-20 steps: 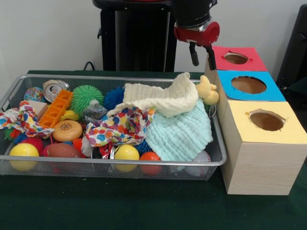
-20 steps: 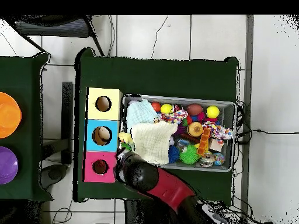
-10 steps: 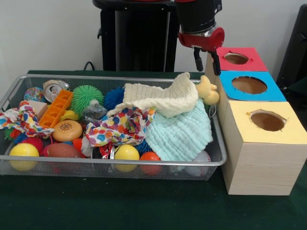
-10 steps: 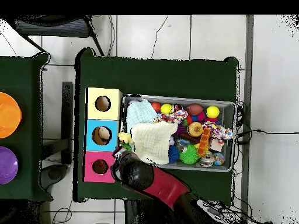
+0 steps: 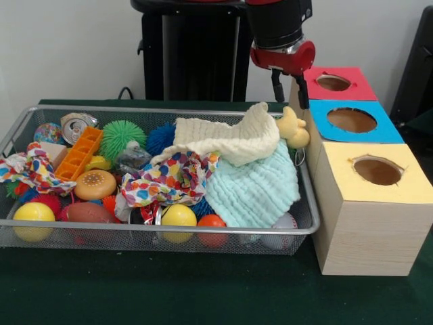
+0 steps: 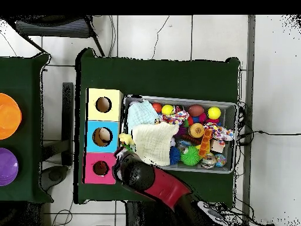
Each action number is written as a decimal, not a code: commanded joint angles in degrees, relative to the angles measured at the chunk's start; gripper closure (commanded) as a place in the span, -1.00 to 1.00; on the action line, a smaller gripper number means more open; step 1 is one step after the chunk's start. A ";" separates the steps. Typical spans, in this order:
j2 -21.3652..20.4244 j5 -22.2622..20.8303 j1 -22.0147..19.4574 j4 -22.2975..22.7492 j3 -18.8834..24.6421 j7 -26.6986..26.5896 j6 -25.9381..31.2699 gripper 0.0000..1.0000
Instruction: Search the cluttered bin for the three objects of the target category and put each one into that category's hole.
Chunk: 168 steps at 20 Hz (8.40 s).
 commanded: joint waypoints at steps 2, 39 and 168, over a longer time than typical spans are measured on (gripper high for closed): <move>6.27 0.75 -0.86 -8.01 1.36 9.09 -3.53 -1.00; -3.55 1.89 7.84 -16.41 -8.91 9.28 15.18 -1.00; 6.83 1.61 2.42 -5.24 2.53 13.07 0.09 -1.00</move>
